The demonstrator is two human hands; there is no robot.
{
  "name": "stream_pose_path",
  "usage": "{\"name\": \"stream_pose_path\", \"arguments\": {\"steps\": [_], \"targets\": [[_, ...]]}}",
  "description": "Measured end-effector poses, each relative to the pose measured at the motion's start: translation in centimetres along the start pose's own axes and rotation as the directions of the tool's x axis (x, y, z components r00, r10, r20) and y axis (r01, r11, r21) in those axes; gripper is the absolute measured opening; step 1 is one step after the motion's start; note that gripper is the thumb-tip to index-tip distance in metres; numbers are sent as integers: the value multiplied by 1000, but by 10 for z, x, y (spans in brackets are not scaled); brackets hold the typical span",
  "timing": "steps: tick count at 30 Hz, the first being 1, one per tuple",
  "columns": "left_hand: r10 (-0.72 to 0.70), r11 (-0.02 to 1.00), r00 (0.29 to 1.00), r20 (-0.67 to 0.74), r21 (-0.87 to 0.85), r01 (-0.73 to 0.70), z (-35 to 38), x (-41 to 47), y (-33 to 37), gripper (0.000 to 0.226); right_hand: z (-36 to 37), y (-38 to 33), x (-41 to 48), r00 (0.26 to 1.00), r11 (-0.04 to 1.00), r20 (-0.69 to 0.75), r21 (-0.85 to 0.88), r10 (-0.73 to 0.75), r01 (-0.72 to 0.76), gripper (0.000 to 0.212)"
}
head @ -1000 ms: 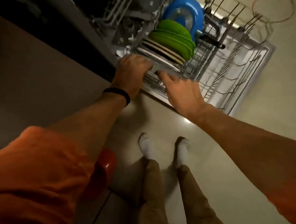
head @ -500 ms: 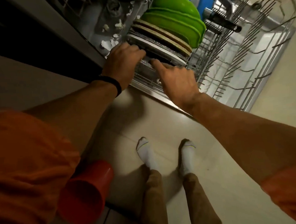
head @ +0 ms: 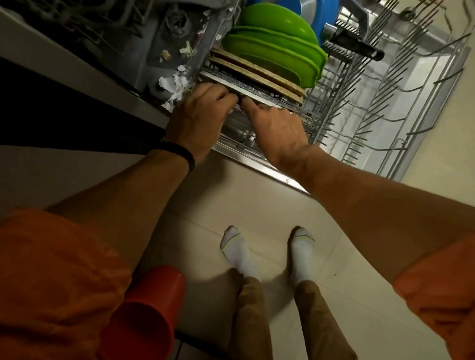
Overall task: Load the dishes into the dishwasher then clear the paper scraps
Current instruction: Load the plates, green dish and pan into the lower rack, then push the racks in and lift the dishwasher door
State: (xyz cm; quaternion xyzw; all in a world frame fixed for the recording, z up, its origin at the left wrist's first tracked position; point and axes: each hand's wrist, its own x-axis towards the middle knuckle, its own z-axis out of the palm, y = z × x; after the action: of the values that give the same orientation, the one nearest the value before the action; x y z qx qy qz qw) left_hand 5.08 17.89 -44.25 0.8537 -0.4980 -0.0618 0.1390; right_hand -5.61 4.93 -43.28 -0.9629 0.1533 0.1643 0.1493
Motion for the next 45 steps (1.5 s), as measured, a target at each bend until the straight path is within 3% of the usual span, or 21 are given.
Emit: {"name": "stream_pose_path", "arguments": {"steps": [6,12,17,22,25,32,36,42,45], "targets": [[-97,995,994,40,17,97,-5,8,-5,24,-6,3,-16,993,998,-119,50,-26,33,44],[-91,996,996,-18,-9,91,-5,-3,6,16,-14,2,-15,996,1000,-92,-2,-1,1,49],[-121,992,992,27,-31,122,-11,-2,8,14,-16,-1,-18,998,999,-60,-21,23,-24,54],[-164,984,986,42,-69,167,-21,2,29,12,-33,13,-16,999,998,-49,50,-21,23,27],[-199,977,979,42,-68,201,-27,9,50,13,-48,31,-20,997,995,-15,57,-77,78,27],[-313,950,948,58,3,313,-15,52,149,16,-98,134,-50,987,984,21,85,-158,156,28],[-405,908,903,142,-51,415,7,90,238,20,-115,227,-73,993,983,26,146,-113,108,25],[-543,776,818,192,-257,576,58,141,350,22,-113,352,-100,993,969,98,232,66,-88,35],[-614,653,754,232,-386,651,87,159,381,20,-94,388,-102,980,951,156,265,122,-160,38]]}}
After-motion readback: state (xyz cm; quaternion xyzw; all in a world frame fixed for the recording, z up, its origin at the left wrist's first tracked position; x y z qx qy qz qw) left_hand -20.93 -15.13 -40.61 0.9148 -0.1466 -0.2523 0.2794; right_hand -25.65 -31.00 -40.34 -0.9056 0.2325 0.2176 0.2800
